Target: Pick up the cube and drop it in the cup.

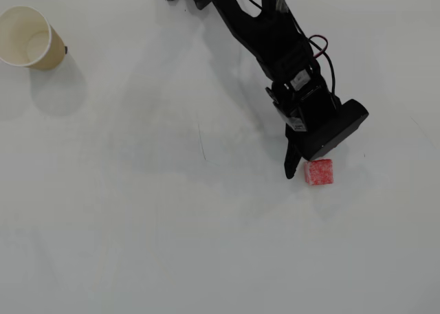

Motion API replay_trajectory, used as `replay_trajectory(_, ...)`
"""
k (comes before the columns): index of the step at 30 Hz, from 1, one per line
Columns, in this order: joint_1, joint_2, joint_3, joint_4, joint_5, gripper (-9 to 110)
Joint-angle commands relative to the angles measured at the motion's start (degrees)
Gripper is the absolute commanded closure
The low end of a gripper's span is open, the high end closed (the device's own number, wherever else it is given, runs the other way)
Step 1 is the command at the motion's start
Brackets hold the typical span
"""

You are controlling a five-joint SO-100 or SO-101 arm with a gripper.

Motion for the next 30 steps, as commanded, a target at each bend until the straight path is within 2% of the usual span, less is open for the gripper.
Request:
replay_trajectory(1,1.1,0.5,-8.6,-2.2,-1.1,57)
replay_trajectory(30,4.3,-6.1,-16.5,1.1,-1.1,58)
